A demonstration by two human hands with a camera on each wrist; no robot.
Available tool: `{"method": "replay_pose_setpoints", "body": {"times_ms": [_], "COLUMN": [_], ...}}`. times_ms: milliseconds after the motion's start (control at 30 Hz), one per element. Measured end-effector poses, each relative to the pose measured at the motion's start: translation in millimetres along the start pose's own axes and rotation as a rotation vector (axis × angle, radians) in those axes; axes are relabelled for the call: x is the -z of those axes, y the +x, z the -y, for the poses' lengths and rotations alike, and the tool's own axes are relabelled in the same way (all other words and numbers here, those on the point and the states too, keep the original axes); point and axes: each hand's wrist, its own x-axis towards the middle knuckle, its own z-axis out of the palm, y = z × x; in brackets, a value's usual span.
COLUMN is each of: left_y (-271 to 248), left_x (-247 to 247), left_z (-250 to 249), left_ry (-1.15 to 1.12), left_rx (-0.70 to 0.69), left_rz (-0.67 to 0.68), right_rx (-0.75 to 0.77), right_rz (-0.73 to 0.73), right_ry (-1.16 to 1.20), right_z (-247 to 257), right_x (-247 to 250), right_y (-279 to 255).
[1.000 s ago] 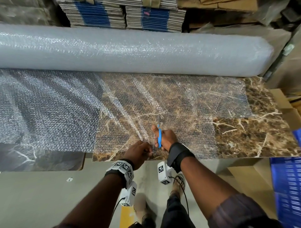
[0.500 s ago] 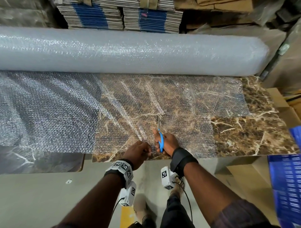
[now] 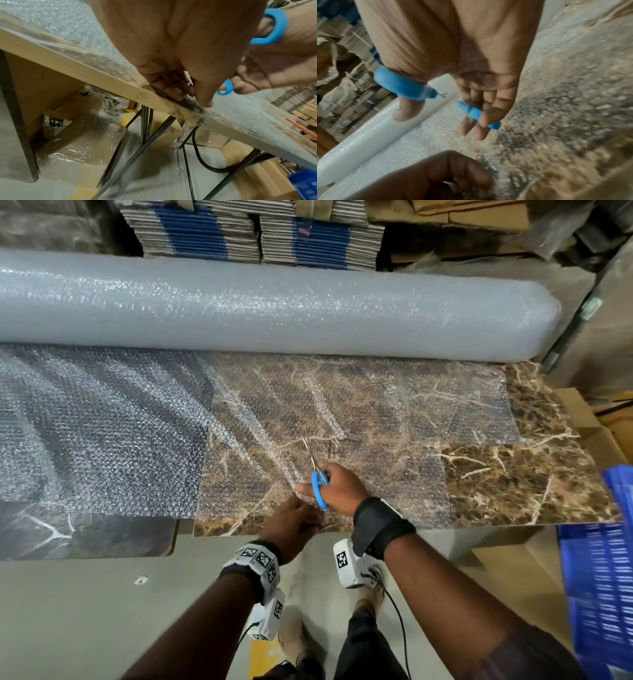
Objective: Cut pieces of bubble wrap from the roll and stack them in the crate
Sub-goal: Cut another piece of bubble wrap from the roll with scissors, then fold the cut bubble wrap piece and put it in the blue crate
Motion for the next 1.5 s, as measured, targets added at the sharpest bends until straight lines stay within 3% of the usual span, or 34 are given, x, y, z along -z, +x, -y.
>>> {"method": "replay_pose_setpoints", "body": {"times_ms": [100,233,433,600,967,1233,1367,1500], "left_y": [-15,-33,-62,-73,-53,-30,-18,-5], "left_x": [-14,-27,-29,-23,-6,-5,-12,-30], "left_z": [-4,-7,3,2,13,-14,-34,-45], "left_ry": [0.047,0.196,0.305,0.312,0.228,0.358,0.421,0.474], "left_rx": [-0.02,-0.056,0.009,-0.016,-0.079,-0.064,-0.134,-0.159], "left_rz": [-0.046,-0.002,0.164,0.187,-0.082,-0.108,-0.105,-0.004], "right_rx": [0.03,0.051,0.097,0.148,0.27,0.237,0.228,0.179], "right_rz": [-0.073,-0.17,-0.228,-0.189,-0.191,-0.251,-0.294,-0.304], "right_ry": [-0.112,-0.332,-0.439,-0.4,-0.222,-0.352,-0.434,-0.599], "right_z": [19,34,41,32,-3,-55,-84,-111], "right_x": [-12,-42,-66,-67,-24,23,50,67], "right_y": [5,19,27,25,-1,-23,-37,-45]}}
